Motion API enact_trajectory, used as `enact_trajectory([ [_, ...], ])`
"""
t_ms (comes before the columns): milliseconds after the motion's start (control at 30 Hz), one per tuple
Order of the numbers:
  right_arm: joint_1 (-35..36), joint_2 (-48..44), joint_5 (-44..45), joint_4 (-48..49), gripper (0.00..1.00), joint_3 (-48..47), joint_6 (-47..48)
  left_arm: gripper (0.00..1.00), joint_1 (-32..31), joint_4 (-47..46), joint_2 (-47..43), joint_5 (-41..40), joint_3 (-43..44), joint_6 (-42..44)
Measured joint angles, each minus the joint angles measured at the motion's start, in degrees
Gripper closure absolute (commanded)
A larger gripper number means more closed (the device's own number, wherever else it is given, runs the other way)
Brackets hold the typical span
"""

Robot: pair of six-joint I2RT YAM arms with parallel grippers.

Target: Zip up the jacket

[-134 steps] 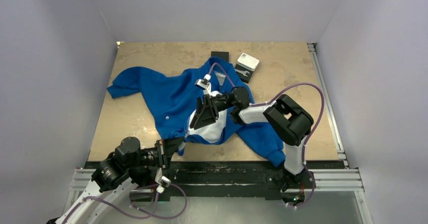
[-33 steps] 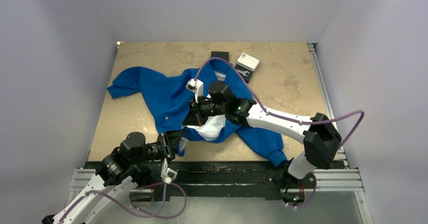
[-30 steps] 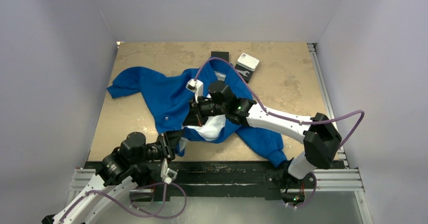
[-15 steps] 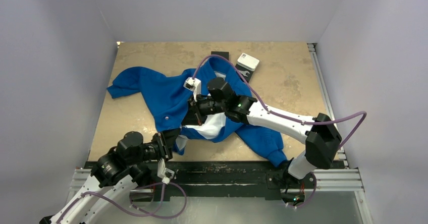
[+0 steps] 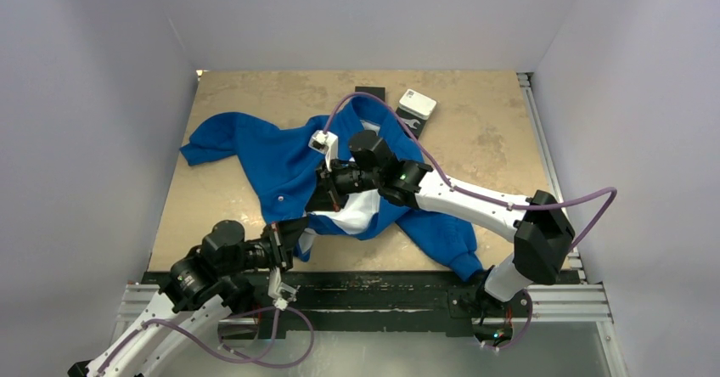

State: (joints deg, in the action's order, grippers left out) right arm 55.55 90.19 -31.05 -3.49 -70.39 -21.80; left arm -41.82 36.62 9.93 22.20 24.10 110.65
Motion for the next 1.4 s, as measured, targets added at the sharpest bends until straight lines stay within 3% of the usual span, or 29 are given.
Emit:
enact_trajectory([
  [433,0.59,-1.33,3.65,-3.26,1.00,0.37,2.60,1.00,0.00,1.16,-1.46,1.64,0.00,-0.42],
  [833,0.66,-1.36,14.08,-5.97,1.00,0.48,7.39,1.00,0.02,2.51,-3.43,3.96,0.00,-0.35],
  [867,0.68,-1.36,14.12,-6.16,0.94,0.48,7.58,1.00,0.02,2.54,-3.45,4.07,0.00,-0.35],
  [933,0.70,-1.36,13.77,-6.38,0.54,0.48,7.80,1.00,0.02,2.62,-3.50,4.15,0.00,-0.26],
  [967,0.68,-1.36,13.29,-6.45,0.42,0.50,7.82,1.00,0.02,2.89,-3.63,4.17,0.00,-0.04],
  [1033,0.17,-1.51,11.39,-5.40,0.26,1.22,6.69,1.00,0.02,3.63,-4.20,4.20,0.00,0.20],
  [1133,-1.81,-3.43,5.49,-1.38,0.16,5.42,3.45,1.00,0.02,4.61,-5.18,4.22,0.00,1.14],
  [1400,-6.93,-1.70,-10.10,8.70,0.12,7.76,-5.62,1.00,0.02,4.98,-6.75,5.11,-0.28,5.51],
])
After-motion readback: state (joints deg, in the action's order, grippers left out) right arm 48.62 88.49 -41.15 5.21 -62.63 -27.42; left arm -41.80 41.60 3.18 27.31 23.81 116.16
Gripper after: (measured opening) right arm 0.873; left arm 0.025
